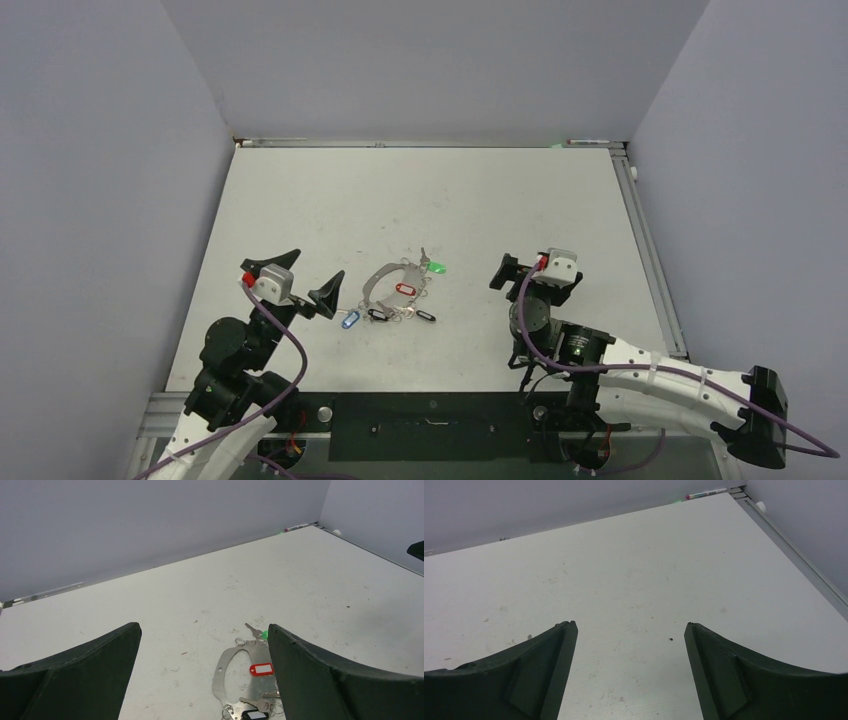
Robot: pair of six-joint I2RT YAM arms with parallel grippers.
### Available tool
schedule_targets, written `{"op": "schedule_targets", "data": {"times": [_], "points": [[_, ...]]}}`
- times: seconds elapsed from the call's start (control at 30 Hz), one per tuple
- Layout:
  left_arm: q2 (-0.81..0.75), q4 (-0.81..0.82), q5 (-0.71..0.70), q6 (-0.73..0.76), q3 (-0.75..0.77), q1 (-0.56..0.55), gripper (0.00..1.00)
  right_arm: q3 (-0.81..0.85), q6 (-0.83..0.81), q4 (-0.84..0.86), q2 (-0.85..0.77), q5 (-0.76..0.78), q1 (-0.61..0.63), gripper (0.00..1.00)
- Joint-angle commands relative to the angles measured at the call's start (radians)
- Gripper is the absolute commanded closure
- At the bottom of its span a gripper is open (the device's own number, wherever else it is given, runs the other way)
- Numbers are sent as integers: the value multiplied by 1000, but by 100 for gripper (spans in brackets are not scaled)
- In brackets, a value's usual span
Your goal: Put the keys on the keyring
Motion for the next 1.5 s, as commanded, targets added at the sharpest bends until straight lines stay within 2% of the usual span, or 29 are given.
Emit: {"op": "schedule_targets", "data": {"times": [0.0,0.13,0.2,0.3,0.4,0.47,0.5,0.57,0.63,0.77,0.87,0.93,1.03,1.2,1.37,1.47], "points": [[8,21,-5,1,37,4,4,19,134,-118,18,72,-5,18],[10,24,-3,3,34,4,4,13,180,-143,41,84,-7,18],[11,27,-13,5,30,4,4,12,217,-161,59,124,-7,13],[13,29,-38,10,24,4,4,-6,147,-80,101,159,-10,11],[21,33,-130,9,10,4,4,-23,25,102,187,235,-40,11],[37,33,-244,-4,3,4,4,1,87,77,246,282,-96,8],[44,41,-293,-6,-2,4,4,3,99,95,258,260,-134,7],[64,58,-355,-6,-16,4,4,-46,-48,261,278,137,-218,6],[92,78,-388,-6,-29,4,4,-70,-101,350,304,16,-280,6],[170,100,-434,-6,-42,4,4,-30,-32,282,323,-98,-337,6],[218,211,-494,-41,-84,6,4,2,-41,250,342,-155,-392,6],[240,229,-494,-30,-95,7,4,61,49,111,345,-184,-411,7],[247,220,-459,-22,-93,10,4,116,105,-16,317,-328,-414,10],[228,224,-424,-26,-106,17,4,33,67,18,186,-510,-413,9],[227,241,-419,-17,-114,20,4,-44,81,54,62,-559,-413,9],[227,223,-395,-28,-108,20,4,-2,149,-64,49,-511,-412,9]]}}
